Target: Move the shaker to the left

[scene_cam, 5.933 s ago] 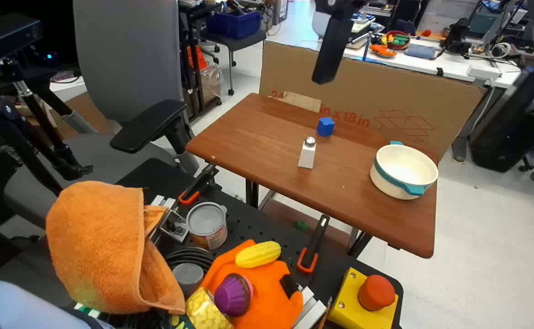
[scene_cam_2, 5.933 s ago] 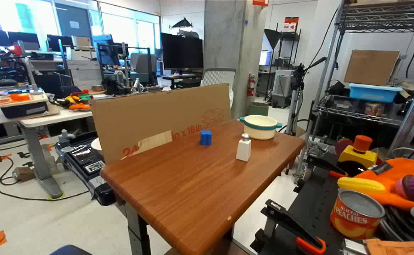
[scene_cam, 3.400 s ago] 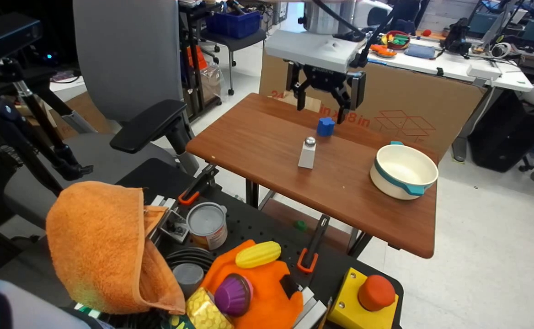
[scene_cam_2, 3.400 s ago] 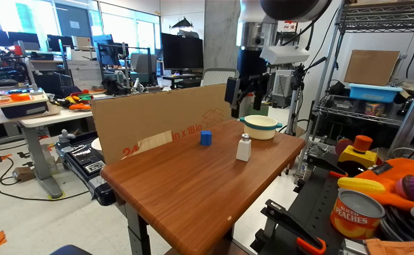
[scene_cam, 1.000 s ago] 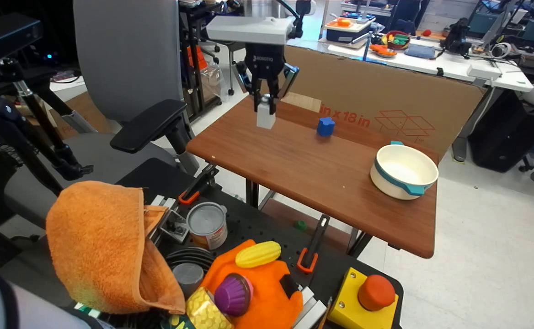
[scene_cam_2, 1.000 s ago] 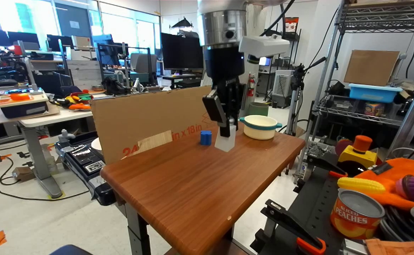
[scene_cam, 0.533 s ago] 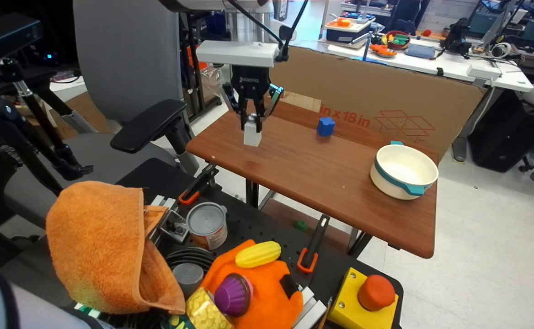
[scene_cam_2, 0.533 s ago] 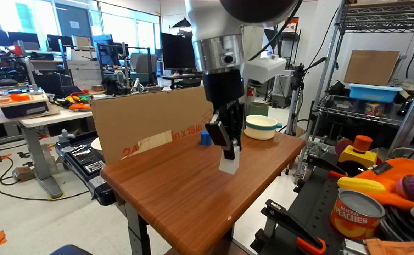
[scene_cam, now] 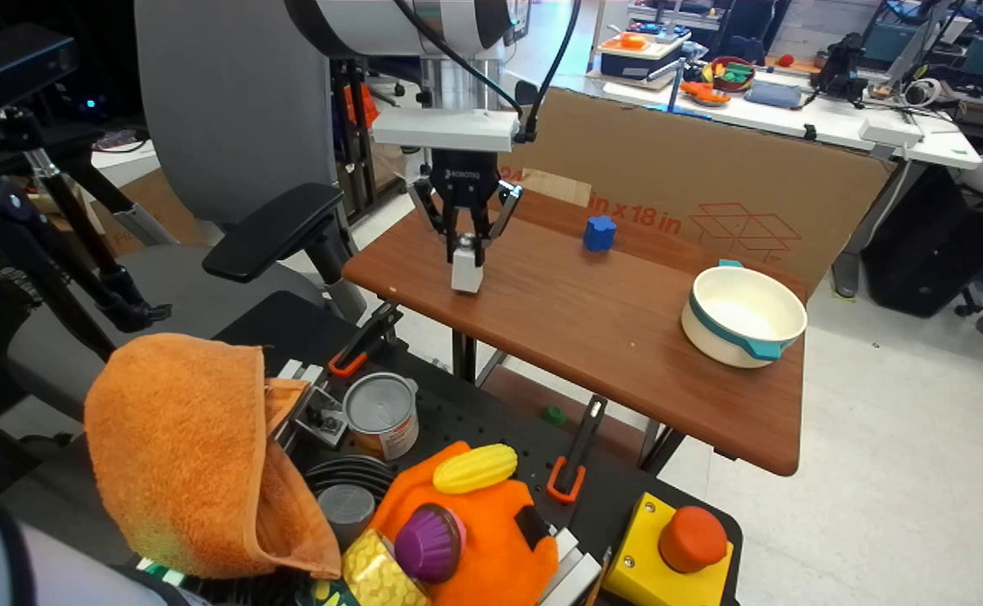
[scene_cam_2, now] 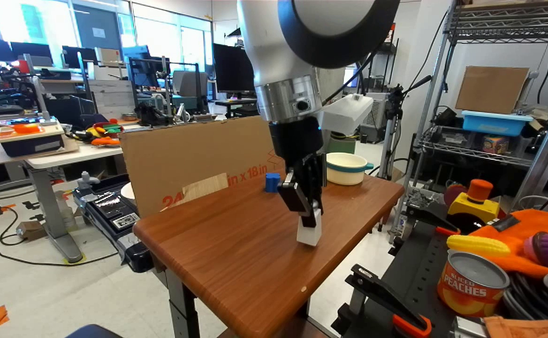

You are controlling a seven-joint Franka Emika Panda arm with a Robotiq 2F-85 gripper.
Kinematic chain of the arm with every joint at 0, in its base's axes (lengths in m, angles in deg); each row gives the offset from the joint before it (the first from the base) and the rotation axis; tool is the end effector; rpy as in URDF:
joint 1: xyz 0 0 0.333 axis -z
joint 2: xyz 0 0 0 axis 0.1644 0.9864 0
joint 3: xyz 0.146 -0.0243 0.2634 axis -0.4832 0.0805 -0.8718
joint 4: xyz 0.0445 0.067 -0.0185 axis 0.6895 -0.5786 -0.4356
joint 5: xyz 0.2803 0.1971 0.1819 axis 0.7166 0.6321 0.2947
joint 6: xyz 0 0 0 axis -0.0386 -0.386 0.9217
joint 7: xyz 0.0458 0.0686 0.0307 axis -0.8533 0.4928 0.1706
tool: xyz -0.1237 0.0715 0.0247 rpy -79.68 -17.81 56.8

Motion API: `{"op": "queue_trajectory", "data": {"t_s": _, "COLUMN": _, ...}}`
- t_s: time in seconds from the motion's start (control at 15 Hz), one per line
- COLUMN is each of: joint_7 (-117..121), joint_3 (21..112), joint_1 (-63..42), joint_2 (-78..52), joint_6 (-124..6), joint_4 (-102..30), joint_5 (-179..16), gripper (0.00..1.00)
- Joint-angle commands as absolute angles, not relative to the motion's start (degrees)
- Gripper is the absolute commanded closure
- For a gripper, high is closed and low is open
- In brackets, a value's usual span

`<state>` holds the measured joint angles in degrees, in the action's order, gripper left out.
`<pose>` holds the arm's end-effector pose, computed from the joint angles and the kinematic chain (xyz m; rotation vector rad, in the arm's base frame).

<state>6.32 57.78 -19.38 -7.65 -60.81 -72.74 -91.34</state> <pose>0.4792 0.1228 0.1307 2.9397 0.4272 -0.3308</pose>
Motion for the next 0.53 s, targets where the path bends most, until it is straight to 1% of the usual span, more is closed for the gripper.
{"op": "queue_trajectory", "data": {"t_s": 0.0, "joint_7": 5.9, "joint_3": 58.7, "joint_1": -20.3, "joint_2": -6.5, "joint_6": -60.0, "joint_4": -71.1, "joint_5": -92.7, "gripper": 0.9}}
{"op": "queue_trajectory", "data": {"t_s": 0.27, "joint_7": 6.3, "joint_3": 59.0, "joint_1": -20.4, "joint_2": -5.3, "joint_6": -59.4, "joint_4": -70.3, "joint_5": -93.3, "gripper": 0.9}}
{"op": "queue_trajectory", "data": {"t_s": 0.33, "joint_7": 6.3, "joint_3": 59.1, "joint_1": -20.4, "joint_2": -5.2, "joint_6": -58.9, "joint_4": -70.3, "joint_5": -93.2, "gripper": 0.6}}
{"op": "queue_trajectory", "data": {"t_s": 0.4, "joint_7": 6.4, "joint_3": 59.1, "joint_1": -20.4, "joint_2": -5.1, "joint_6": -58.8, "joint_4": -70.3, "joint_5": -93.3, "gripper": 0.39}}
{"op": "queue_trajectory", "data": {"t_s": 0.47, "joint_7": 6.5, "joint_3": 59.2, "joint_1": -20.5, "joint_2": -4.9, "joint_6": -58.8, "joint_4": -70.3, "joint_5": -93.3, "gripper": 0.34}}
